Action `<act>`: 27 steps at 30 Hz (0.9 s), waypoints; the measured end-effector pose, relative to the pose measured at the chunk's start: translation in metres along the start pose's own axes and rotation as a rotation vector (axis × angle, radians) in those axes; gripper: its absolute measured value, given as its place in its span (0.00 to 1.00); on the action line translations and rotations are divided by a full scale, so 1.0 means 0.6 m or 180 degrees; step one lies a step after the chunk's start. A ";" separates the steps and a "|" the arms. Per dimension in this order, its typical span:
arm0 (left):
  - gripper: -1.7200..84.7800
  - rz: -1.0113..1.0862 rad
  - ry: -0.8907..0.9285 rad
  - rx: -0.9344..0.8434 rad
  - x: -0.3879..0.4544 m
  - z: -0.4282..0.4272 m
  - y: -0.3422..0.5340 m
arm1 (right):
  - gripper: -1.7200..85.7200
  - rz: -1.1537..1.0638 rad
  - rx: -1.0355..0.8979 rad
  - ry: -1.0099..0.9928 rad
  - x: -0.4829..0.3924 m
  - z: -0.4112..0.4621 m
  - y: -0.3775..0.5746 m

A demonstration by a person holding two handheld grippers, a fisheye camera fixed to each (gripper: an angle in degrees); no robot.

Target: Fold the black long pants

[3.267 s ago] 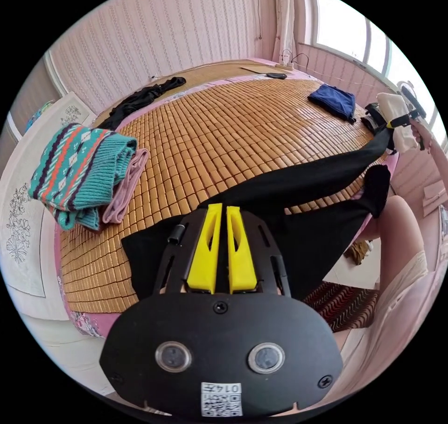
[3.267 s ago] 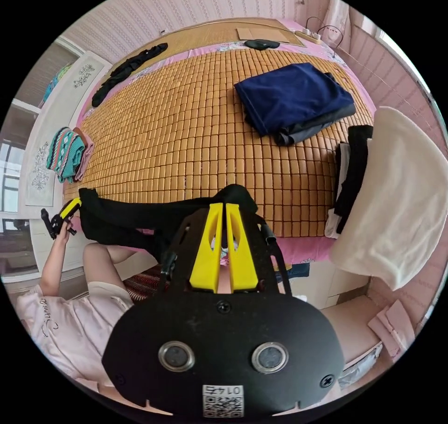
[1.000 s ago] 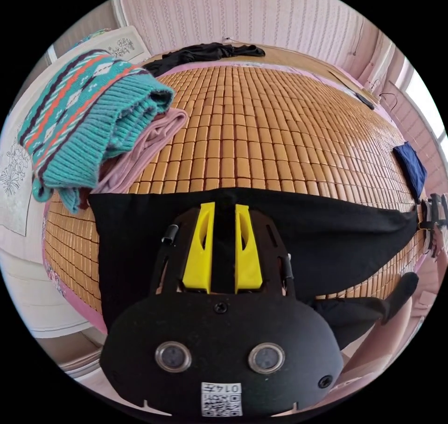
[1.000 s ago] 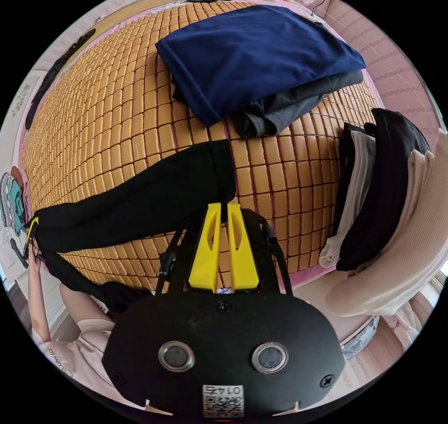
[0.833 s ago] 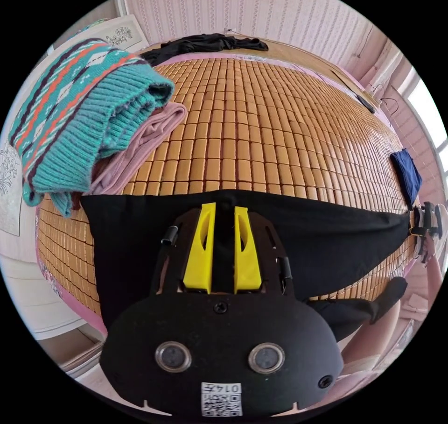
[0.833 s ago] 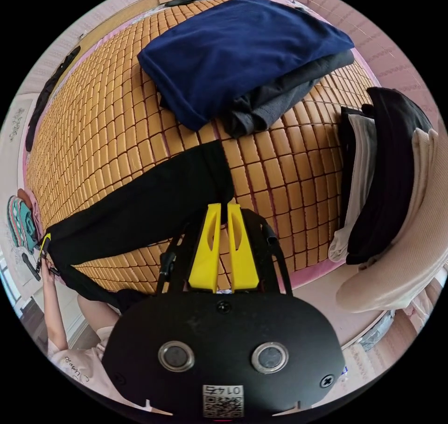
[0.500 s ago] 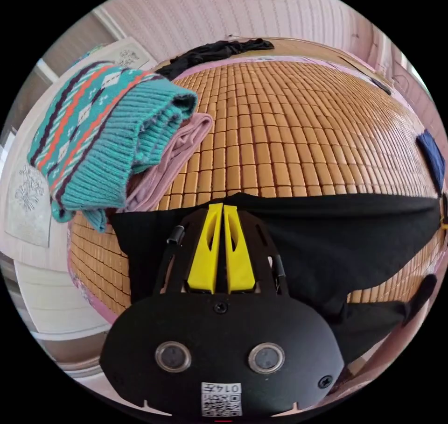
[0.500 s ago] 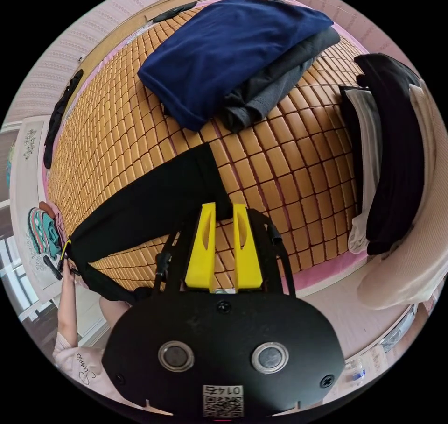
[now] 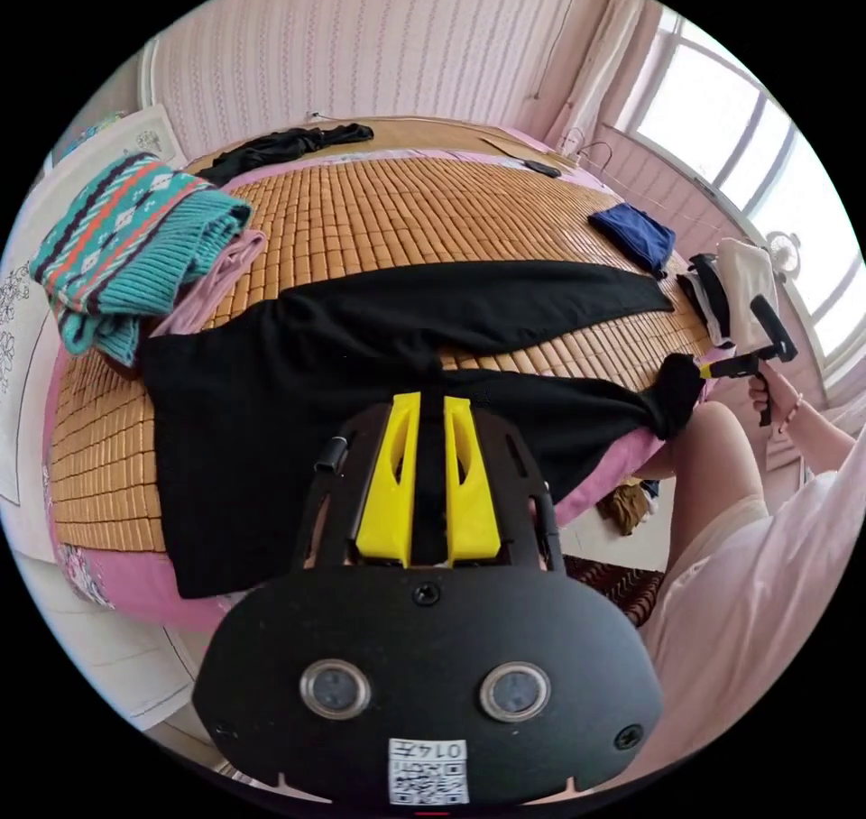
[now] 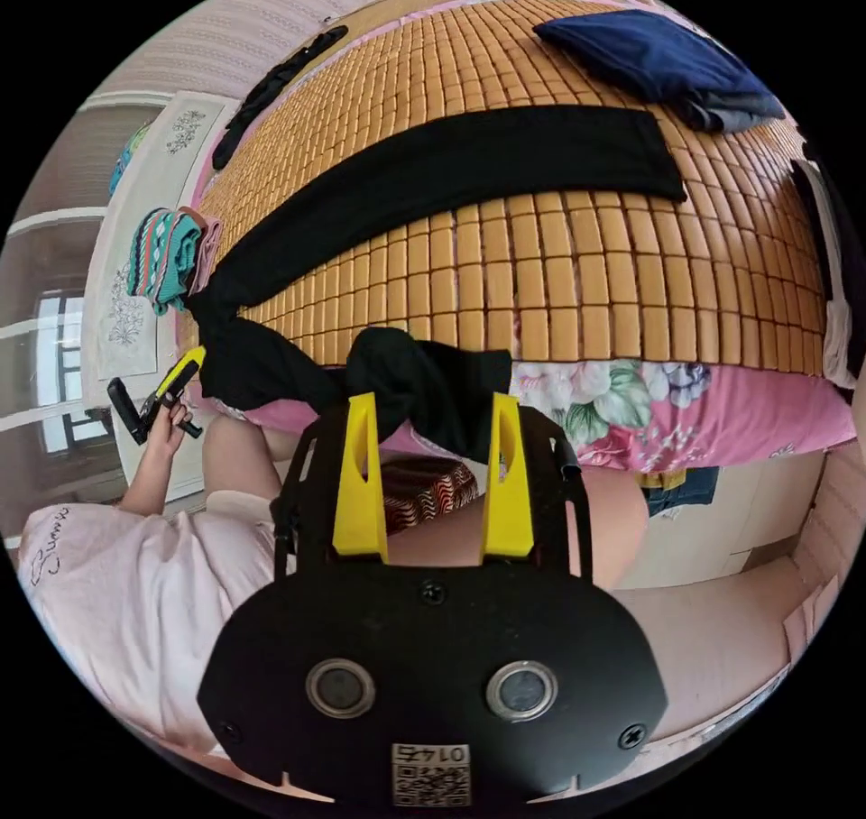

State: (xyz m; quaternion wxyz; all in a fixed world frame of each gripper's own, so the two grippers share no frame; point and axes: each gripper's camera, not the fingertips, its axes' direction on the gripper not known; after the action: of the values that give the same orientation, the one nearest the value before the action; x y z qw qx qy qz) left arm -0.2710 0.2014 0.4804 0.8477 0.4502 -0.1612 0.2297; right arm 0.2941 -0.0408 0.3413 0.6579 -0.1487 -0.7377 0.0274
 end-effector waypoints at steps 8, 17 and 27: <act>0.08 -0.0149 -0.0042 -0.0360 0.037 0.082 0.072 | 0.05 0.0491 -0.0053 0.0283 0.035 0.032 0.047; 0.04 -0.0310 0.0160 -0.0418 0.013 0.076 0.076 | 0.02 0.0533 0.1185 0.1038 0.056 -0.207 0.146; 0.01 -0.0190 0.0022 -0.0485 0.019 0.074 0.078 | 0.02 0.0789 0.1246 0.0764 0.122 -0.232 0.173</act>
State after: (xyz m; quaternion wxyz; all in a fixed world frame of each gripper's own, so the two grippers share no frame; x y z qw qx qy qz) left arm -0.2891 0.1899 0.5422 0.8865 0.3883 -0.1619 0.1929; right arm 0.4425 0.0552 0.4057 0.7486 -0.1100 -0.6112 0.2322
